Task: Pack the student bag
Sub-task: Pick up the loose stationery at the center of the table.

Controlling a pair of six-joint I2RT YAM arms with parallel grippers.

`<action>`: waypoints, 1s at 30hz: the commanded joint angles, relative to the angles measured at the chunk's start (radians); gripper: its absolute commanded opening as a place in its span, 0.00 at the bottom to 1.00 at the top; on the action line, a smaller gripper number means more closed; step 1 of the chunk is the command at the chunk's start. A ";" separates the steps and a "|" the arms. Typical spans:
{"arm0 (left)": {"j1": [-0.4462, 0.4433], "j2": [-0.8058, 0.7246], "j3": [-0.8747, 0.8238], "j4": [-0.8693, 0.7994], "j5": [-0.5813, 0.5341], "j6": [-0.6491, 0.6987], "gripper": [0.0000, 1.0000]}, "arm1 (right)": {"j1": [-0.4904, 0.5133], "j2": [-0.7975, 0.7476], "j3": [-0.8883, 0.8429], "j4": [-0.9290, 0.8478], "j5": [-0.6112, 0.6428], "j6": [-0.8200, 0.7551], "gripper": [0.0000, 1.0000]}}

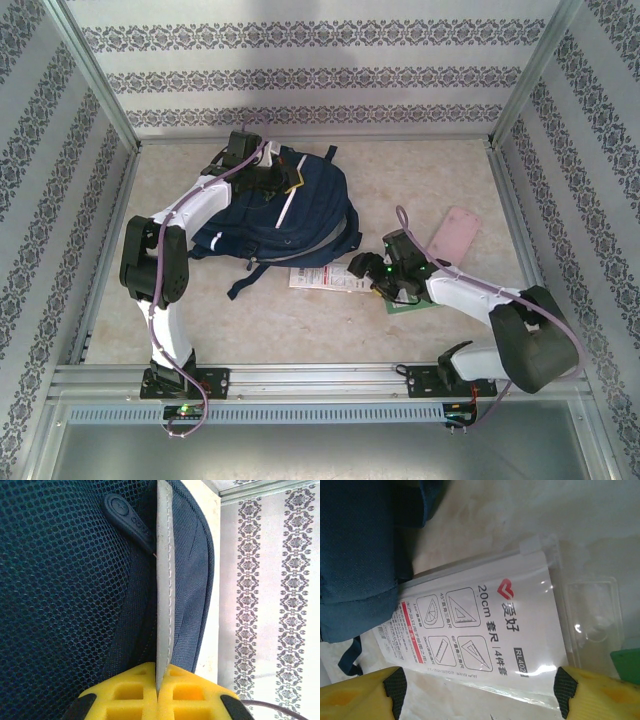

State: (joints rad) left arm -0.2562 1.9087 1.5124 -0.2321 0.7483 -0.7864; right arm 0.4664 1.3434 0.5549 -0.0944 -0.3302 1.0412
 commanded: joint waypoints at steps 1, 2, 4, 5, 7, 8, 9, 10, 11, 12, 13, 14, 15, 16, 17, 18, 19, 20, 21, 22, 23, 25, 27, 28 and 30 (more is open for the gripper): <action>-0.005 -0.002 0.055 0.023 0.017 0.022 0.00 | 0.009 -0.016 0.041 -0.123 0.056 -0.045 0.78; -0.006 0.000 0.059 0.019 0.019 0.025 0.00 | 0.025 -0.036 0.049 -0.147 0.071 -0.048 0.78; -0.005 -0.001 0.067 0.011 0.016 0.030 0.00 | 0.064 -0.082 0.057 -0.183 0.084 -0.039 0.78; -0.006 0.000 0.069 0.010 0.014 0.030 0.00 | 0.087 -0.101 0.055 -0.186 0.083 -0.025 0.78; -0.006 0.005 0.074 0.011 0.017 0.029 0.00 | 0.126 -0.118 0.040 -0.177 0.077 0.010 0.78; -0.005 0.007 0.076 0.012 0.017 0.026 0.00 | 0.142 -0.116 0.034 -0.169 0.072 0.026 0.78; -0.005 0.007 0.075 0.016 0.019 0.023 0.00 | 0.151 -0.110 0.028 -0.159 0.066 0.035 0.78; -0.006 0.007 0.076 0.020 0.020 0.021 0.00 | 0.155 -0.098 0.016 -0.137 0.053 0.050 0.78; -0.006 0.007 0.076 0.022 0.020 0.019 0.00 | 0.155 -0.090 0.003 -0.115 0.042 0.068 0.78; -0.006 0.006 0.075 0.023 0.019 0.016 0.00 | 0.154 -0.082 -0.015 -0.087 0.031 0.088 0.78; -0.006 0.007 0.077 0.023 0.021 0.017 0.00 | 0.154 -0.074 -0.034 -0.045 0.020 0.113 0.78; -0.005 0.006 0.076 0.023 0.021 0.016 0.00 | 0.155 -0.067 -0.046 -0.014 0.011 0.135 0.78; -0.005 0.005 0.076 0.022 0.021 0.016 0.00 | 0.156 -0.057 -0.055 0.013 0.007 0.153 0.78; -0.006 0.005 0.075 0.022 0.022 0.017 0.00 | 0.158 -0.047 -0.059 0.030 0.005 0.164 0.78; -0.005 0.005 0.074 0.023 0.022 0.019 0.00 | 0.159 -0.039 -0.060 0.042 0.008 0.173 0.78; -0.006 0.005 0.071 0.025 0.023 0.018 0.00 | 0.157 -0.031 -0.063 0.057 0.009 0.185 0.78; -0.005 0.004 0.069 0.029 0.024 0.017 0.00 | 0.157 -0.022 -0.067 0.078 0.010 0.199 0.78; -0.005 0.006 0.067 0.032 0.026 0.016 0.00 | 0.155 -0.012 -0.069 0.093 0.011 0.207 0.78; -0.006 0.006 0.064 0.036 0.028 0.012 0.00 | 0.155 -0.001 -0.067 0.102 0.015 0.214 0.78; -0.006 0.006 0.062 0.040 0.028 0.010 0.00 | 0.153 0.008 -0.066 0.110 0.022 0.218 0.78; -0.005 0.006 0.060 0.043 0.031 0.008 0.00 | 0.149 0.017 -0.064 0.118 0.030 0.219 0.78; -0.006 0.006 0.058 0.045 0.036 0.006 0.00 | 0.134 0.035 -0.065 0.141 0.039 0.224 0.78; -0.005 0.005 0.058 0.041 0.037 0.010 0.00 | 0.114 0.057 -0.063 0.157 0.038 0.224 0.78; -0.006 0.005 0.060 0.042 0.039 0.014 0.00 | 0.103 0.067 -0.059 0.164 0.037 0.223 0.78; -0.005 0.005 0.061 0.042 0.041 0.015 0.00 | 0.082 0.079 -0.053 0.181 0.033 0.226 0.77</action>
State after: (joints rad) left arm -0.2562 1.9182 1.5433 -0.2440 0.7555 -0.7830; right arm 0.5720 1.3476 0.5030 -0.0761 -0.3489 1.2633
